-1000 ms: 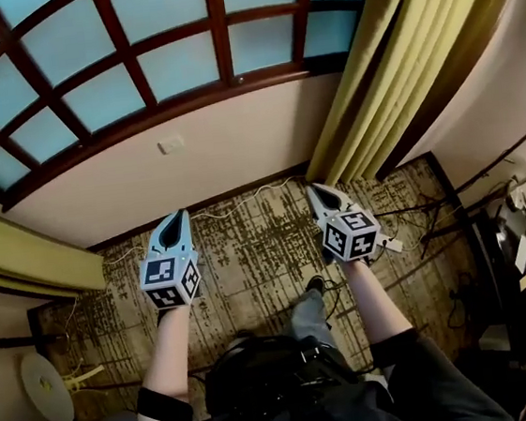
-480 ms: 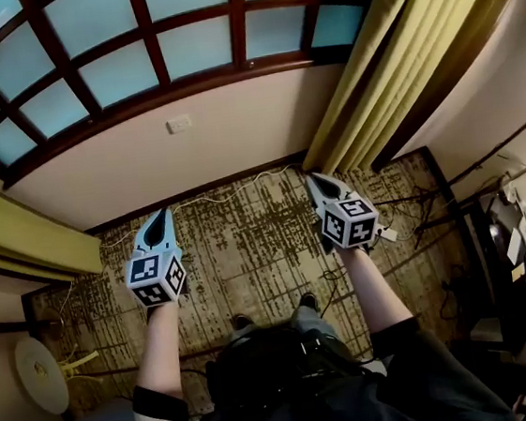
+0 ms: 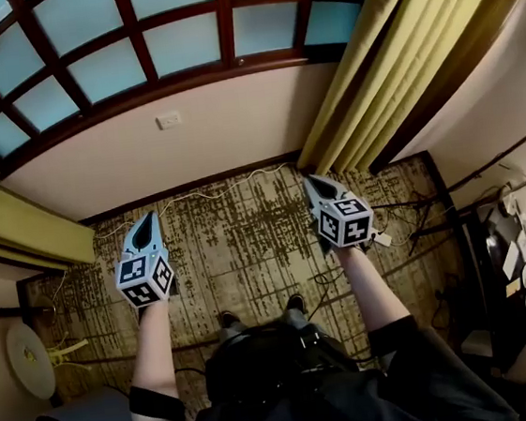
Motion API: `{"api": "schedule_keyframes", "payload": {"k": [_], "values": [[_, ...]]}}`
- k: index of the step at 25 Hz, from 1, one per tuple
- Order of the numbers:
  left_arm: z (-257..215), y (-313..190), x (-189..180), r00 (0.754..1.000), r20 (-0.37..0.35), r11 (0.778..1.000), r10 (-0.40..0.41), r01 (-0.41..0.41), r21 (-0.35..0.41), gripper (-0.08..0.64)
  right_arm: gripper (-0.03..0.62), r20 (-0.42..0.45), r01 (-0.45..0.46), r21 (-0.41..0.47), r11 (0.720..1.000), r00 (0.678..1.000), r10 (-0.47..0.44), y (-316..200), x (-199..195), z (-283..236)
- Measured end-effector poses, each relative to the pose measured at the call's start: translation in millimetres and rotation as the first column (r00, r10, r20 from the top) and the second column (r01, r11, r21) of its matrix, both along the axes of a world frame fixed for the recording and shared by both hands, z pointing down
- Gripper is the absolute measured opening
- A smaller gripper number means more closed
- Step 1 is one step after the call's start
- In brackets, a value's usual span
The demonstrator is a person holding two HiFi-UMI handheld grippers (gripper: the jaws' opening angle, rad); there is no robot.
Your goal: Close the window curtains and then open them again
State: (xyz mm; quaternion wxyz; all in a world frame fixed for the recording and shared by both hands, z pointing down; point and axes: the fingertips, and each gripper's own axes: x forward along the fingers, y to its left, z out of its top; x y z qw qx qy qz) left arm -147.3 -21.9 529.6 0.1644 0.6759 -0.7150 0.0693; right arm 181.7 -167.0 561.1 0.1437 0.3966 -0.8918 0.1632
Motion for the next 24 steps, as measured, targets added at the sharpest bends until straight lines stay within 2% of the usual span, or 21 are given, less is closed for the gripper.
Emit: {"api": "schedule_keyframes", "payload": {"k": [10,24], "values": [[3.6,-6.0,22.8,1.0,0.021,0.999,-0.016,0.016,-0.029,0.003,0.002,0.009,0.034,-0.013,0.999,0.999,-0.034,-9.0,12.2,8.8],[10.7,3.8,37.3,1.0,0.019,0.999,-0.002,0.003,-0.046,0.003,0.002,0.021,0.028,-0.021,0.999,0.999,-0.028,-0.6,23.2,12.1]]}}
